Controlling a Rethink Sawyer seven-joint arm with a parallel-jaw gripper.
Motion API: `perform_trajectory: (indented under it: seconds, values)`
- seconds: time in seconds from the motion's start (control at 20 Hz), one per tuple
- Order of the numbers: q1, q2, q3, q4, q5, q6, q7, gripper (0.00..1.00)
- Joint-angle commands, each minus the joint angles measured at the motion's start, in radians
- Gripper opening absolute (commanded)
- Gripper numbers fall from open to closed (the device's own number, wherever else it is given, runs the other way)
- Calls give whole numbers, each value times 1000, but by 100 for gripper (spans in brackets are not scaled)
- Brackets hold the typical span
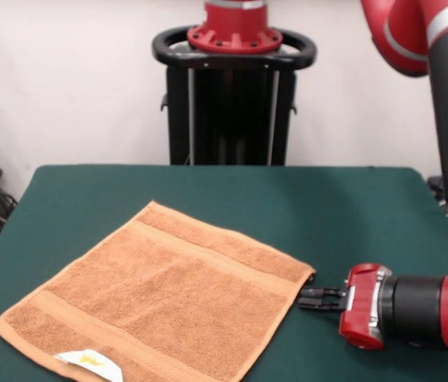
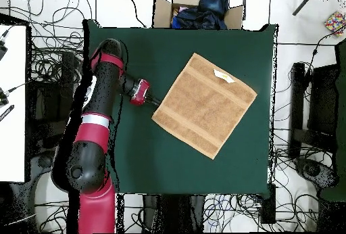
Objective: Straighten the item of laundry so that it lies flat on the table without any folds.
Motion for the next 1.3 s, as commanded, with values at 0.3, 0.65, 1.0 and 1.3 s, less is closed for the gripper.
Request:
perform_trajectory:
  seconds: [0.3,0.65,1.0,1.3]
  values:
    - [-41,82,28,-55,188,-61,159,0]
    - [-55,98,45,-53,236,-113,149,0]
    - [-78,121,-34,-76,237,-77,125,0]
    - [-90,129,-33,-79,244,-37,37,0]
